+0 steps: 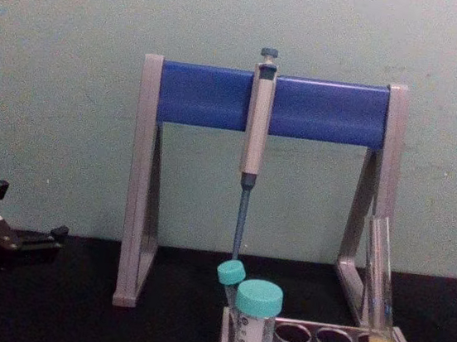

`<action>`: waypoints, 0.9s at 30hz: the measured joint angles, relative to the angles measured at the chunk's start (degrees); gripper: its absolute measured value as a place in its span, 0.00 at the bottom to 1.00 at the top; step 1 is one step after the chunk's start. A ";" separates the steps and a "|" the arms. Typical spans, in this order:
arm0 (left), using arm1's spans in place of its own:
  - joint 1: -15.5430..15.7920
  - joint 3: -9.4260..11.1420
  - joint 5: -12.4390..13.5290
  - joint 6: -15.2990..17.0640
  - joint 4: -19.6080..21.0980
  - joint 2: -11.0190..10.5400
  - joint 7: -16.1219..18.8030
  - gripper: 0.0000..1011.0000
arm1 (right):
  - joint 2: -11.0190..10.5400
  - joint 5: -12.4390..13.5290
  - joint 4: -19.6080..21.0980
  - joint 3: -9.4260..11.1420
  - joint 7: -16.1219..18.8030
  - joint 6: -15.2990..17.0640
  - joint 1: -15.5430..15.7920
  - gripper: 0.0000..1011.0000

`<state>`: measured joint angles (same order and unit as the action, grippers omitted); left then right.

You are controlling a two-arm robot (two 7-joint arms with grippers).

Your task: Pick up the test tube from the test tube rack, shake it, then place it back into the test tube rack.

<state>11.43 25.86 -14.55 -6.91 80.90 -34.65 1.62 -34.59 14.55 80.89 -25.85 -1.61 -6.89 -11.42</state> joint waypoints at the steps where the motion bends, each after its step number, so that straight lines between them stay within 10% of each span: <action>1: 0.00 0.00 0.00 0.00 0.00 0.00 0.00 0.99 | 0.00 0.00 0.00 0.00 0.00 0.00 0.00 0.99; 27: 0.00 0.00 0.00 0.00 0.00 0.00 0.00 0.99 | -0.06 0.00 0.00 -0.02 -0.01 -0.03 -0.01 0.99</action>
<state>11.43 25.86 -14.55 -6.91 80.90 -34.65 1.62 -34.65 14.54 80.90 -25.87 -1.62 -6.91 -11.44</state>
